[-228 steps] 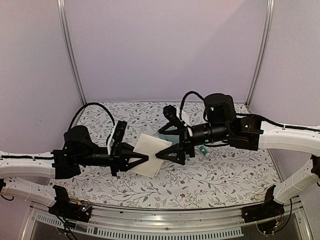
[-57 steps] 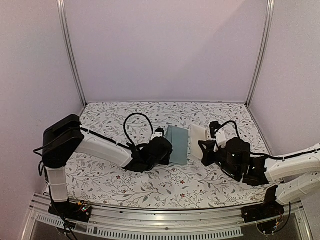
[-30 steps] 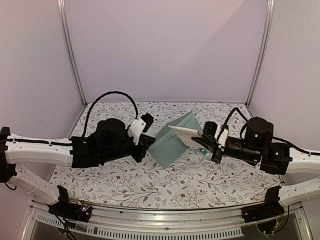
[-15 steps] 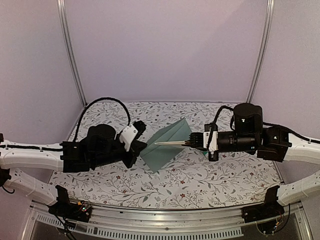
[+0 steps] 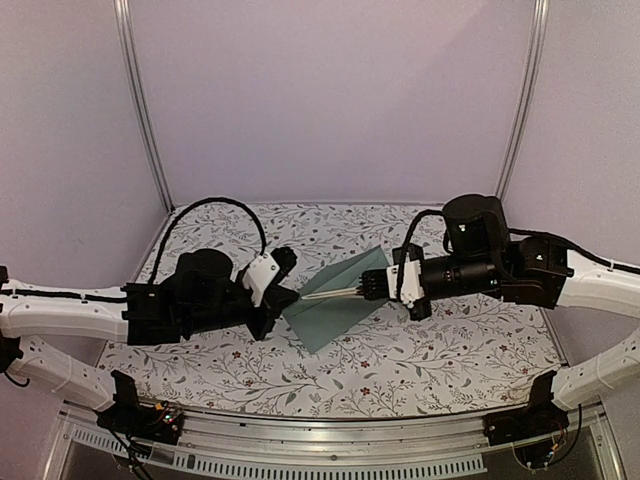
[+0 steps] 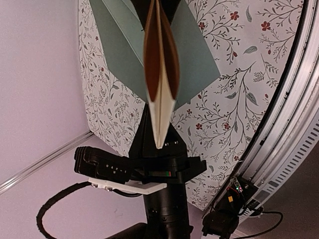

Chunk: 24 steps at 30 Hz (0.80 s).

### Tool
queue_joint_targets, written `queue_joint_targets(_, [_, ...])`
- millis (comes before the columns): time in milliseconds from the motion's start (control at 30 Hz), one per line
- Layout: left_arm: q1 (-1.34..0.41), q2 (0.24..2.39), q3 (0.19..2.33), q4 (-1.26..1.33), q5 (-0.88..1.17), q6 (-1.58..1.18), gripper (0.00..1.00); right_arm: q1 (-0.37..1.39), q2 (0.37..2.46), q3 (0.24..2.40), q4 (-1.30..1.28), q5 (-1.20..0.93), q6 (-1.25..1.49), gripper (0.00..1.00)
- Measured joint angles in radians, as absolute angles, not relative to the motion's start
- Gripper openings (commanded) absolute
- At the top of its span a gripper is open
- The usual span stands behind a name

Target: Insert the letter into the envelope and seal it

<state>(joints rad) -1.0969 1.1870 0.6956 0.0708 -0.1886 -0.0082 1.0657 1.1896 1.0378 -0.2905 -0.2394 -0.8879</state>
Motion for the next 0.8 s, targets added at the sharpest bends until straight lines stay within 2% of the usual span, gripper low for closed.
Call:
queue_joint_targets(267, [-1.095, 1.234, 0.706, 0.066, -0.145, -0.01, 0.0, 1.065, 1.199, 1.105, -0.387, -0.246, -0.91, 0.0])
queue_joint_targets(533, [-1.095, 1.277, 0.708, 0.037, -0.138, 0.015, 0.0, 1.001, 1.187, 1.184, -0.464, -0.354, -0.929, 0.0])
queue_joint_targets(800, [-1.095, 1.277, 0.715, 0.03, -0.043, 0.017, 0.0, 0.992, 1.229, 1.24, -0.553, -0.385, -0.931, 0.0])
